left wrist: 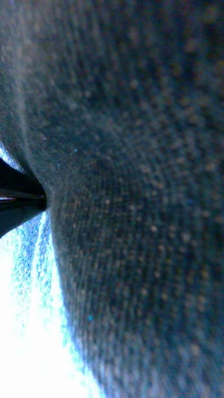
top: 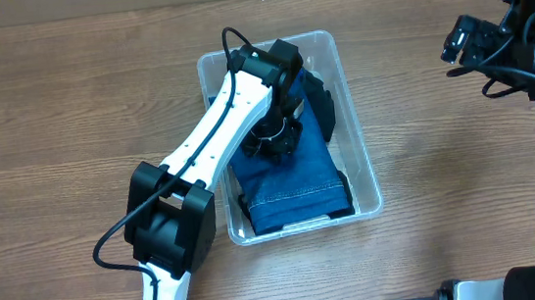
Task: Pack container
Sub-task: 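Press and smooth the jeans down in the bin with the left gripper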
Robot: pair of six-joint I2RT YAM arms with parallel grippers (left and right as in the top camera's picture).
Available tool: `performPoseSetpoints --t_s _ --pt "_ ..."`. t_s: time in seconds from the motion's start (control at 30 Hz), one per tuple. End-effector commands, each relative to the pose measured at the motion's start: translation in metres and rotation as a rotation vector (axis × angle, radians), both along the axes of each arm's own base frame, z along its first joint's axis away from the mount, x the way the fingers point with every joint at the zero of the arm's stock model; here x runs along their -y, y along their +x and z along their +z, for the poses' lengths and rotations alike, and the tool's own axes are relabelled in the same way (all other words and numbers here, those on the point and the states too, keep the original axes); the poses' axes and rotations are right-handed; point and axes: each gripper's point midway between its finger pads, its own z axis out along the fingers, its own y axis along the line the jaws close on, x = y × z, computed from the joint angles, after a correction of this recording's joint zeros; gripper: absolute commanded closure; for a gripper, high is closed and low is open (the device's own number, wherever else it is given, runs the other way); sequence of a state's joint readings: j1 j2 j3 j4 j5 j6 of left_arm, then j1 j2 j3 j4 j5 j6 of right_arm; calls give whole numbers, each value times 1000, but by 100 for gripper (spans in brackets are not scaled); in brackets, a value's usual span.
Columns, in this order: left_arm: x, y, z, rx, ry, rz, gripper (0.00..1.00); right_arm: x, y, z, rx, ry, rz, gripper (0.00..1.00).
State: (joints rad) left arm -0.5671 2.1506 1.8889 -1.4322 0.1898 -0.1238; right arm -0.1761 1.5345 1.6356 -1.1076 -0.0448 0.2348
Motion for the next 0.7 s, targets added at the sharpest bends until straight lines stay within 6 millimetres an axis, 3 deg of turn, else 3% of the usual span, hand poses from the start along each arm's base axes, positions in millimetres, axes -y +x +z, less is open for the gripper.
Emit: performPoseSetpoints --t_s 0.0,0.13,0.17,0.2,0.23,0.27,0.3,0.33,0.4,0.5,0.6,0.67 --pt "-19 5 -26 12 123 -30 96 3 0 1 3 -10 -6 0" --pt "-8 36 39 258 17 -16 96 3 0 1 3 -10 -6 0" --pt "-7 46 58 339 -1 -10 90 3 0 1 3 -10 -6 0" --pt "-8 56 76 425 -9 0 54 3 0 1 3 -10 -6 0" --pt "-10 68 91 510 -11 12 37 3 0 1 3 -10 -6 0" --pt "-13 83 110 618 -5 34 39 3 0 1 3 -10 -6 0" --pt "-16 96 122 693 -1 57 46 3 0 1 3 -10 -6 0" --pt "-17 104 126 725 -1 70 50 3 0 1 3 -10 -6 0" --pt "-20 117 125 751 -12 107 53 3 0 1 2 -10 -6 0" --pt "-33 129 103 696 -2 225 53 3 0 1 2 -10 -6 0" --pt "-23 126 67 562 -60 217 59 3 0 1 2 -10 -6 0" --pt "-9 117 29 434 -93 199 71 3 0 1 2 -10 -6 0"
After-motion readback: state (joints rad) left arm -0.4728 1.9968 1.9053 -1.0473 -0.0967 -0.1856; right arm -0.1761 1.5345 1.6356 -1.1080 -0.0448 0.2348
